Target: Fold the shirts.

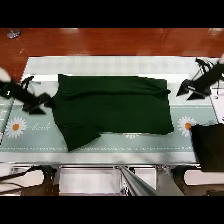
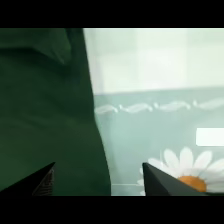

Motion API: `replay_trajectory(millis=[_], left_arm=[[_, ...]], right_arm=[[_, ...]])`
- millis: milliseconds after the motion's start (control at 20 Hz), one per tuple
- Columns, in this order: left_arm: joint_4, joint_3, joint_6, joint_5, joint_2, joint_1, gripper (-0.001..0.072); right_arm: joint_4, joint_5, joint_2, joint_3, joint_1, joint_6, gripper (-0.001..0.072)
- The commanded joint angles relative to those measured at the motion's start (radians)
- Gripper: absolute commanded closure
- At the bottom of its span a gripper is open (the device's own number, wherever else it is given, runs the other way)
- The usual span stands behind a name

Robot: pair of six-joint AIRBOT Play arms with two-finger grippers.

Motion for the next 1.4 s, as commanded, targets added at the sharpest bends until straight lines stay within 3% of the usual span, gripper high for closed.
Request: replay_trajectory(millis=[0, 150, 250, 600, 650, 700, 750, 850, 900, 1150, 1350], left_arm=[[-0.233, -0.399, 0.116, 0.155, 0.241, 0.169, 0.0010], [-0.480, -0.613, 0.209, 0.222, 0.359, 0.276, 0.0010], [-0.497, -0.664, 0.209, 0.259, 0.376, 0.266, 0.0009], [-0.530, -0.728, 0.212, 0.384, 0.365, -0.020, 0.0012], [-0.531, -0.723, 0.214, 0.389, 0.366, -0.044, 0.0112], [-0.531, -0.716, 0.250, 0.379, 0.366, -0.051, 0.0607], [-0.535, -0.708, 0.285, 0.367, 0.366, -0.051, 0.0685], [-0.535, -0.684, 0.291, 0.359, 0.366, -0.049, 0.0685], [-0.538, -0.674, 0.291, 0.359, 0.366, -0.049, 0.0685], [-0.599, -0.647, 0.291, 0.360, 0.366, -0.049, 0.0685], [-0.602, -0.648, 0.291, 0.359, 0.366, -0.049, 0.0685]], right_arm=[[0.163, -0.288, 0.311, -0.450, -0.055, -0.072, 0.0081], [0.275, -0.377, 0.483, -0.679, -0.059, -0.106, 0.0082], [0.302, -0.365, 0.507, -0.713, -0.058, -0.114, 0.0082], [0.451, -0.358, 0.501, -0.672, -0.111, -0.138, 0.0081], [0.404, -0.351, 0.501, -0.648, -0.161, -0.118, 0.0081], [0.318, -0.325, 0.501, -0.628, -0.219, -0.084, 0.0081], [0.204, -0.280, 0.501, -0.623, -0.280, -0.030, 0.0081], [0.030, -0.175, 0.501, -0.651, -0.345, 0.049, 0.0082], [0.020, -0.151, 0.501, -0.681, -0.343, 0.046, 0.0081], [0.158, -0.186, 0.455, -0.780, -0.172, -0.008, 0.0081], [0.287, -0.312, 0.318, -0.728, -0.093, -0.032, 0.0082]])
